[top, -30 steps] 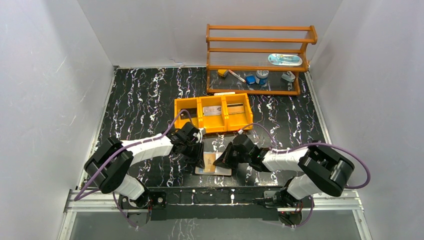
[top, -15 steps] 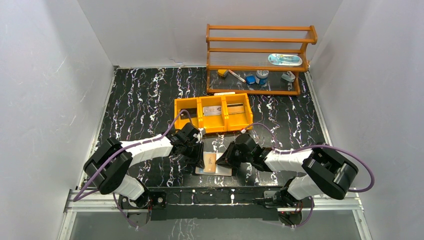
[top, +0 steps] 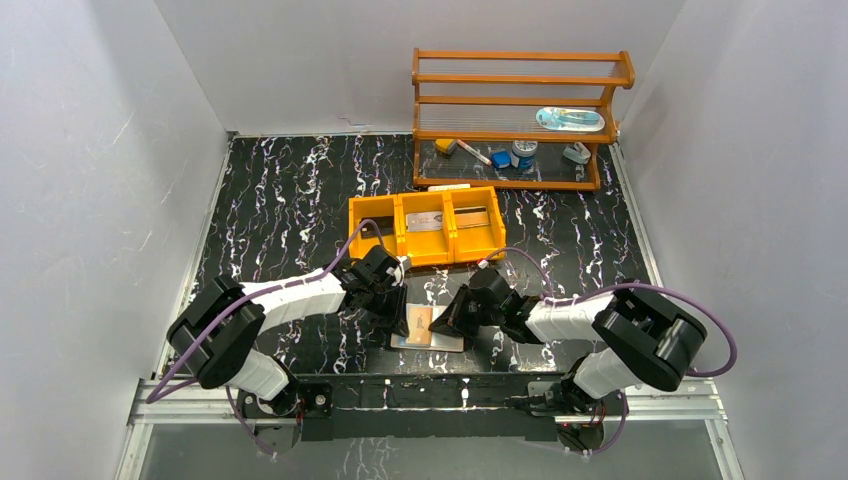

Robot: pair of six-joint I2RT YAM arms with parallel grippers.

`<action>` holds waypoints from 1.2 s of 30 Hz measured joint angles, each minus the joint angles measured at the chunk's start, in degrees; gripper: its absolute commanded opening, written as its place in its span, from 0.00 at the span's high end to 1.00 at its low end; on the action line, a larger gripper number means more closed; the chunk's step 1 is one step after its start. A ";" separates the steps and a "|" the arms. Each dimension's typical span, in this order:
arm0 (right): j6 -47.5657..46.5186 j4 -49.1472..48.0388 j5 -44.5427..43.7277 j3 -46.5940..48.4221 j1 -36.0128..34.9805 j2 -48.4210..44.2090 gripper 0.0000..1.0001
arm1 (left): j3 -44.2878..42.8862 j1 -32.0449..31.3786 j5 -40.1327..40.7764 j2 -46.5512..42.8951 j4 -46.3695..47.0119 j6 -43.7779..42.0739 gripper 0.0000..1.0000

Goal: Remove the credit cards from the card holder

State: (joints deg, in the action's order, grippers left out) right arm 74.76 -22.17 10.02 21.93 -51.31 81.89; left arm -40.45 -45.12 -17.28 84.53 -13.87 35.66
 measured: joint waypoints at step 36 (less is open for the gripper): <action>-2.71 2.08 2.23 -1.09 2.60 -0.83 0.99 | -6.45 -0.02 -1.81 -4.31 -1.40 -2.03 0.55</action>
State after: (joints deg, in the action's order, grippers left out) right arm 72.05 -20.10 12.25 20.84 -48.71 81.06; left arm -46.89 -45.15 -19.09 80.23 -15.27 33.63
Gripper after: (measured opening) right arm 0.013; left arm 0.494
